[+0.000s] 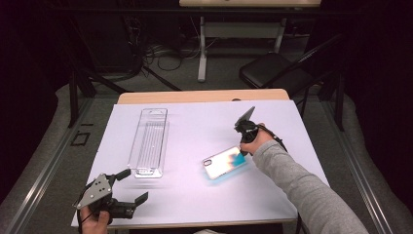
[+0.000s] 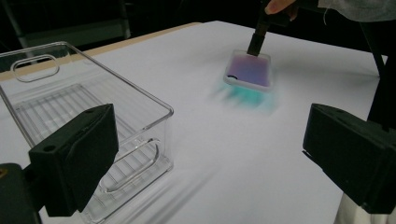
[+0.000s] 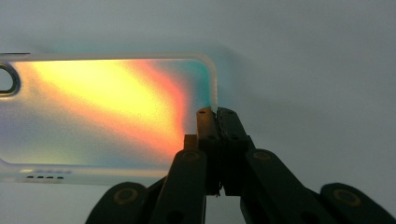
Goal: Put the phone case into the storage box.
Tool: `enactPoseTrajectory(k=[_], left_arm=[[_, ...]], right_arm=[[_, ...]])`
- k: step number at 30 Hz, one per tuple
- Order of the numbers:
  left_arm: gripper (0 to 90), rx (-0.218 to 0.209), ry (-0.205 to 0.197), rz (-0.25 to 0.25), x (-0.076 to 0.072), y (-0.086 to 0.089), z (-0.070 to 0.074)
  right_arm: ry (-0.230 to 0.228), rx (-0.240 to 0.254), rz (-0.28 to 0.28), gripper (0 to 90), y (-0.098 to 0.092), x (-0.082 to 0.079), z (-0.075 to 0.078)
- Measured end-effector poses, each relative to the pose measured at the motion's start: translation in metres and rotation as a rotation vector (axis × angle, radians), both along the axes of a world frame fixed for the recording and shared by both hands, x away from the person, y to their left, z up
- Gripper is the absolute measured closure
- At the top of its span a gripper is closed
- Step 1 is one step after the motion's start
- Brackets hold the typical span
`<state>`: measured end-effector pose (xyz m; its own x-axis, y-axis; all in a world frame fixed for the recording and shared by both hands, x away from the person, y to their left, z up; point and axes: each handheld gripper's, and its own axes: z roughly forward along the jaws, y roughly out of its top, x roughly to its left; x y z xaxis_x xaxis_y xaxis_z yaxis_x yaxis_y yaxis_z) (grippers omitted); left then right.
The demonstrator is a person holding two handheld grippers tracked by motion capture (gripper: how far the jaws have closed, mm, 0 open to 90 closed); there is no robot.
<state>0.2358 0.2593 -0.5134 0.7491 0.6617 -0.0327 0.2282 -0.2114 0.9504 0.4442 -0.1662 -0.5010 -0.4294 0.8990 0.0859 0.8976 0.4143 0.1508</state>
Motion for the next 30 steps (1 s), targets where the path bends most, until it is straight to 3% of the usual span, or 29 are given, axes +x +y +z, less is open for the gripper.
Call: enactPoseTrajectory(k=[1, 2, 3, 4, 5, 6, 10, 11, 13, 14, 15, 16, 17, 18, 19, 20, 21, 23, 25, 30], left_arm=[[3.7, 0.0, 0.002, 0.008, 0.0, -0.001, 0.001], [3.7, -0.01, 0.01, 0.006, 0.0, -0.001, 0.001], [3.6, -0.017, 0.017, 0.01, 0.0, -0.002, 0.001], [3.6, -0.023, 0.028, 0.012, 0.001, -0.003, 0.001], [3.6, -0.03, 0.04, 0.021, 0.001, -0.004, 0.001], [3.6, -0.041, 0.048, 0.031, 0.001, -0.005, 0.001], [3.0, -0.092, 0.086, 0.027, 0.003, -0.008, 0.001], [2.1, -0.093, 0.089, 0.026, 0.003, -0.009, 0.001], [0.5, -0.108, 0.101, 0.015, 0.004, -0.011, 0.003], [0.4, -0.121, 0.105, 0.015, 0.004, -0.013, 0.003], [0.4, -0.118, 0.101, 0.019, 0.004, -0.014, 0.004], [0.5, -0.117, 0.103, 0.022, 0.005, -0.016, 0.005], [0.5, -0.118, 0.106, 0.025, 0.005, -0.017, 0.006], [0.4, -0.115, 0.102, 0.026, 0.006, -0.018, 0.007], [0.5, -0.111, 0.096, 0.032, 0.006, -0.02, 0.008], [0.4, -0.107, 0.099, 0.019, 0.007, -0.022, 0.009], [0.5, -0.098, 0.097, 0.009, 0.007, -0.024, 0.01], [0.5, -0.083, 0.09, 0.014, 0.008, -0.028, 0.012], [0.5, -0.079, 0.092, 0.017, 0.01, -0.031, 0.013], [2.2, -0.087, 0.073, 0.018, 0.014, -0.039, 0.017]], right_arm=[[0.001, 0.002, -0.003, 89.3, 0.0, 0.0, 0.001], [-0.041, 0.064, -0.03, 89.3, 0.0, -0.002, -0.002], [-0.084, 0.098, -0.008, 89.3, -0.002, -0.002, -0.005], [-0.049, 0.073, -0.018, 89.3, -0.001, -0.003, 0.0], [-0.018, 0.03, 0.01, 89.3, -0.002, -0.002, 0.004], [-0.035, 0.057, -0.002, 89.3, -0.002, -0.003, 0.003], [-0.018, 0.053, -0.013, 89.3, 0.0, -0.005, 0.008], [-0.051, 0.102, -0.034, 89.3, 0.0, -0.007, 0.005], [0.056, -0.036, 0.057, 89.3, -0.002, -0.003, 0.02], [-0.165, 0.218, -0.092, 89.3, 0.003, -0.011, -0.001], [-0.113, 0.164, -0.02, 89.3, 0.0, -0.009, 0.006], [0.018, 0.019, 0.027, 89.3, -0.001, -0.006, 0.021], [0.053, -0.035, 0.065, 89.3, -0.001, -0.004, 0.028], [-0.018, 0.044, 0.042, 89.3, -0.001, -0.007, 0.023], [-0.065, 0.088, 0.04, 89.3, -0.001, -0.007, 0.02], [-0.067, 0.109, -0.007, 89.3, 0.002, -0.01, 0.021], [-0.067, 0.12, -0.022, 89.3, 0.003, -0.011, 0.023], [-0.079, 0.117, 0.004, 89.3, 0.003, -0.01, 0.027], [-0.058, 0.102, 0.009, 89.3, 0.004, -0.01, 0.034], [-0.094, 0.127, 0.019, 89.3, 0.008, -0.01, 0.041]])
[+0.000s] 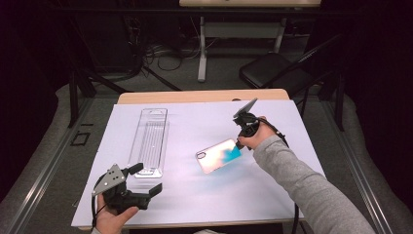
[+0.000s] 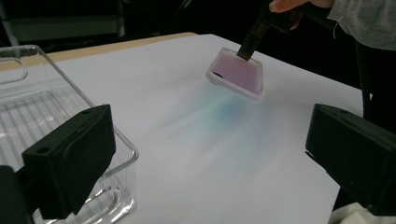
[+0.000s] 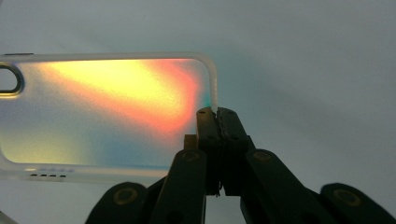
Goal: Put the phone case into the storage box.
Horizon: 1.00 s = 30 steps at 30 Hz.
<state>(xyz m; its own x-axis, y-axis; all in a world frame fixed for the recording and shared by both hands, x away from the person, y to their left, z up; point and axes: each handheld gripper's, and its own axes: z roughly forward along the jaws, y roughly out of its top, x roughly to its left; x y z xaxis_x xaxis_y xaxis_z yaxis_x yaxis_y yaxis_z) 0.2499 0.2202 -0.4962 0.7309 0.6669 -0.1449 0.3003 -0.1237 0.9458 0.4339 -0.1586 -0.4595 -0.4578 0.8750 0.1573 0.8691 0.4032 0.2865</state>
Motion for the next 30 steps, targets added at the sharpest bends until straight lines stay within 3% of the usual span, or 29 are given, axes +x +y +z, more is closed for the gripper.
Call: enactPoseTrajectory(k=[1, 2, 4, 7, 15, 21, 23, 30], left_arm=[[4.2, -0.005, -0.006, -0.001, 0.001, -0.002, 0.001], [6.4, -0.009, -0.012, -0.008, 0.002, -0.004, 0.002], [10.1, -0.02, -0.022, -0.01, 0.004, -0.01, 0.004], [14.9, -0.021, -0.024, -0.018, 0.008, -0.019, 0.006], [15.7, 0.009, 0.035, -0.037, 0.021, -0.046, 0.0], [18.4, 0.002, 0.088, -0.087, 0.03, -0.064, -0.007], [19.8, 0.009, 0.092, -0.071, 0.032, -0.069, -0.008], [21.8, -0.017, 0.142, -0.099, 0.042, -0.079, -0.009]], right_arm=[[-0.013, 0.014, -0.004, 89.3, 0.001, 0.0, 0.001], [0.015, -0.018, 0.007, 89.3, 0.001, 0.0, 0.006], [-0.005, 0.016, -0.002, 89.3, 0.004, 0.001, 0.009], [-0.006, 0.011, 0.003, 89.2, 0.006, 0.001, 0.015], [-0.026, 0.03, 0.0, 89.2, 0.01, 0.001, 0.023], [-0.025, 0.024, 0.007, 89.2, 0.009, 0.001, 0.025], [-0.024, 0.016, 0.011, 89.2, 0.009, 0.001, 0.026], [-0.043, 0.035, 0.01, 89.2, 0.01, 0.0, 0.025]])
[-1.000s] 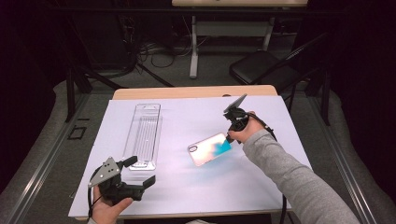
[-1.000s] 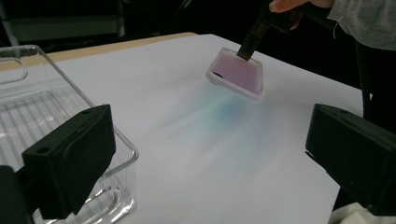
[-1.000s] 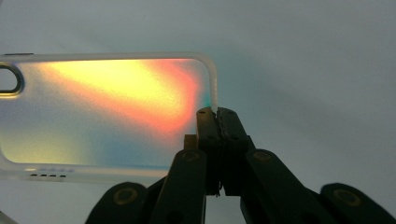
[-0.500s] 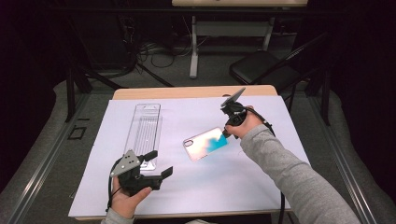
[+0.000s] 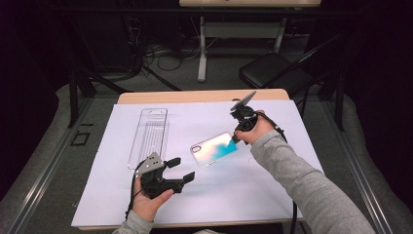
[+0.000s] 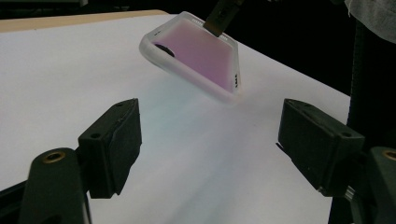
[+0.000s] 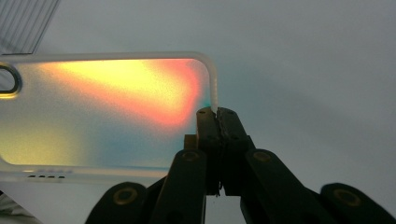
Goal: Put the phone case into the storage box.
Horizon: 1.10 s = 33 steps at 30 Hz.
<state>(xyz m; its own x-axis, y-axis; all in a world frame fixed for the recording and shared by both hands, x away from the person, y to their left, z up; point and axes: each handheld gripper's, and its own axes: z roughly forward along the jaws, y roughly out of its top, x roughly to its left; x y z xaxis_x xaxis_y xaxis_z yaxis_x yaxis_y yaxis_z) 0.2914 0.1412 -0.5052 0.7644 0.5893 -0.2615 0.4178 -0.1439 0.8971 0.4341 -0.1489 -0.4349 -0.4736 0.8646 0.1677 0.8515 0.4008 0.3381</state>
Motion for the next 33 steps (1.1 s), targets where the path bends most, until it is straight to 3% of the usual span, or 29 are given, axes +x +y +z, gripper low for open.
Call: enactPoseTrajectory(k=[3, 8, 22, 28, 31, 33], left_arm=[[21.7, -0.01, 0.032, -0.012, 0.005, -0.006, -0.001], [21.7, -0.004, 0.052, -0.007, 0.011, -0.016, -0.003], [21.7, -0.032, 0.083, -0.003, 0.023, -0.028, -0.004], [22.6, -0.103, 0.157, 0.0, 0.028, -0.026, -0.005], [26.8, -0.127, 0.178, 0.008, 0.031, -0.024, -0.004], [31.1, -0.162, 0.211, 0.013, 0.033, -0.022, -0.004]], right_arm=[[0.003, -0.001, -0.001, 89.2, 0.001, 0.0, 0.001], [0.002, -0.004, 0.007, 89.2, 0.001, 0.0, 0.0], [0.007, 0.005, -0.008, 89.2, 0.002, -0.001, 0.001], [0.001, 0.004, 0.007, 89.2, 0.002, -0.001, 0.001], [0.011, 0.001, -0.003, 89.2, 0.003, -0.001, 0.001], [-0.014, 0.017, 0.005, 89.2, 0.002, -0.001, -0.001]])
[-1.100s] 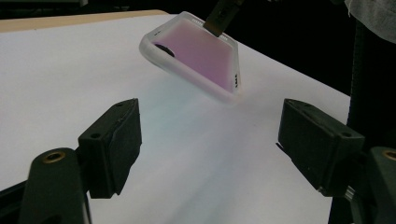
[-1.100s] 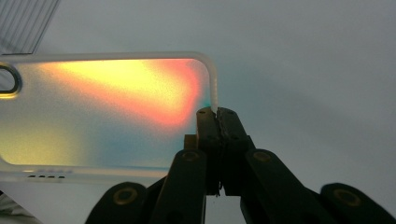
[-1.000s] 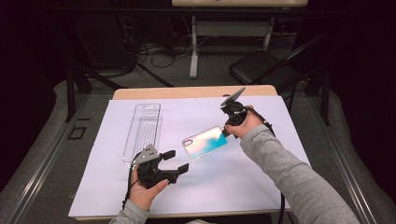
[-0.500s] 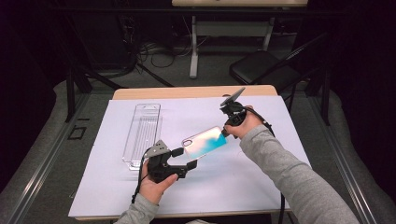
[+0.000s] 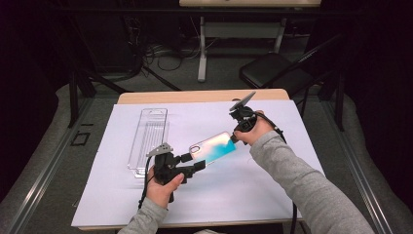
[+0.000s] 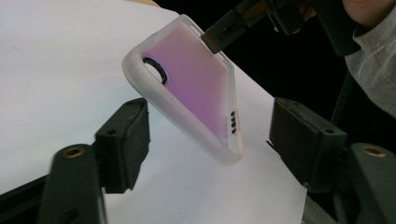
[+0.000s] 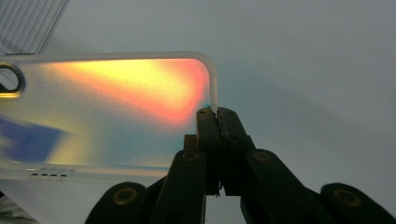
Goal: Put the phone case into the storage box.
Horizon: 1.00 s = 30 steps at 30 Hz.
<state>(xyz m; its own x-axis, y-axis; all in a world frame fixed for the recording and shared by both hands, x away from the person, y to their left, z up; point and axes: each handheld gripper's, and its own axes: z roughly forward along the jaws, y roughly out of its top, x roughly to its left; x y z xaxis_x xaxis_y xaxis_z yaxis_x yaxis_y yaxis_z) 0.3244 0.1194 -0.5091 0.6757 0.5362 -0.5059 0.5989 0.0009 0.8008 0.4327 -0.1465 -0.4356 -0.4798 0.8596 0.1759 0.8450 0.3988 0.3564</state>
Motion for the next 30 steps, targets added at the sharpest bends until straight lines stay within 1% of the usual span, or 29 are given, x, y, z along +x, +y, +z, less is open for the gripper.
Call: enactPoseTrajectory(k=[2, 3, 4, 5, 7, 8, 9, 10, 12, 13, 14, 15, 17, 19, 21, 25, 26, 30], left_arm=[[32.8, -0.008, 0.007, 0.0, 0.001, 0.0, 0.001], [32.8, -0.018, 0.019, 0.0, 0.002, 0.001, 0.001], [34.1, -0.026, 0.029, 0.01, 0.003, 0.001, 0.003], [34.2, -0.024, 0.034, 0.023, 0.003, 0.001, 0.004], [34.2, -0.024, 0.042, 0.03, 0.004, 0.001, 0.006], [34.2, -0.024, 0.049, 0.029, 0.004, 0.001, 0.007], [34.6, -0.035, 0.064, 0.028, 0.005, 0.001, 0.008], [35.3, -0.031, 0.066, 0.021, 0.006, 0.002, 0.008], [35.4, -0.035, 0.074, 0.043, 0.006, 0.001, 0.009], [35.4, -0.035, 0.086, 0.053, 0.007, 0.001, 0.009], [35.4, -0.048, 0.099, 0.06, 0.007, 0.001, 0.009], [35.4, -0.053, 0.107, 0.066, 0.007, 0.001, 0.009], [35.5, -0.06, 0.123, 0.067, 0.008, 0.001, 0.009], [38.0, -0.067, 0.139, 0.071, 0.009, 0.001, 0.008], [40.8, -0.089, 0.162, 0.074, 0.01, 0.001, 0.008], [46.0, -0.098, 0.166, 0.089, 0.011, 0.0, 0.008], [47.3, -0.111, 0.182, 0.095, 0.011, 0.0, 0.008], [49.6, -0.117, 0.206, 0.11, 0.013, 0.0, 0.007]], right_arm=[[-0.004, 0.003, 0.004, 89.2, 0.0, 0.0, 0.0], [-0.007, 0.004, 0.004, 89.1, 0.0, 0.0, 0.0], [-0.008, 0.004, 0.005, 89.2, 0.0, 0.0, 0.001], [-0.011, 0.006, 0.001, 89.2, 0.0, 0.0, 0.001], [-0.007, 0.003, 0.005, 89.2, 0.0, 0.0, 0.002], [-0.008, 0.005, 0.004, 89.2, 0.0, -0.001, 0.002], [-0.002, -0.003, 0.006, 89.2, -0.001, -0.001, 0.003], [-0.006, 0.002, 0.004, 89.2, -0.001, -0.001, 0.003], [-0.009, 0.002, 0.006, 89.2, -0.001, -0.001, 0.003], [-0.01, 0.003, 0.006, 89.2, -0.001, -0.001, 0.003], [-0.02, 0.015, 0.003, 89.2, -0.001, -0.001, 0.002], [-0.011, 0.007, 0.006, 89.2, -0.001, -0.001, 0.004], [-0.011, 0.007, 0.007, 89.2, -0.001, -0.001, 0.004], [-0.014, 0.011, 0.007, 89.2, -0.001, -0.001, 0.003], [-0.022, 0.017, 0.004, 89.2, -0.001, -0.001, 0.003], [-0.021, 0.019, 0.001, 89.2, -0.001, -0.001, 0.004], [-0.022, 0.02, 0.004, 89.2, -0.001, -0.001, 0.004], [-0.002, -0.003, 0.012, 89.2, -0.001, -0.001, 0.006]])
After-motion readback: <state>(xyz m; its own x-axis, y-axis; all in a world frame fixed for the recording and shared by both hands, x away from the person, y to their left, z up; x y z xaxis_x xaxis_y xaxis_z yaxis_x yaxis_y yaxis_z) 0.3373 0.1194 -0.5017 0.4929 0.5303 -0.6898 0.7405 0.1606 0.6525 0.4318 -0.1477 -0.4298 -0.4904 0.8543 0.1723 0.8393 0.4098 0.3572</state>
